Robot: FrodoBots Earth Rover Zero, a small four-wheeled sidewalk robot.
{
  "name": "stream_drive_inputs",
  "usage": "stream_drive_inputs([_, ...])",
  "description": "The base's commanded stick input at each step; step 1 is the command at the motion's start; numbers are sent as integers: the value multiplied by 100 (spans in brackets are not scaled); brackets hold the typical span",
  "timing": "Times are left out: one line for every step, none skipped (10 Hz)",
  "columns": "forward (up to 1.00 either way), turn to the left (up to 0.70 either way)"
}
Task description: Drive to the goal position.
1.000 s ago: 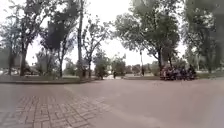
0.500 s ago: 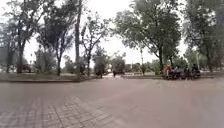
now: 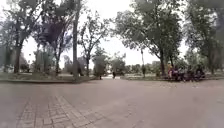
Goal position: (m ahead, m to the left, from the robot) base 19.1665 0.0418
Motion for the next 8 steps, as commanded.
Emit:
stream_drive_inputs([100, 35])
stream_drive_inputs([100, 20])
stream_drive_inputs([100, 3])
stream_drive_inputs([100, 1])
stream_drive_inputs([100, 1])
stream_drive_inputs([100, 1])
stream_drive_inputs([100, 1])
stream_drive_inputs([100, 1])
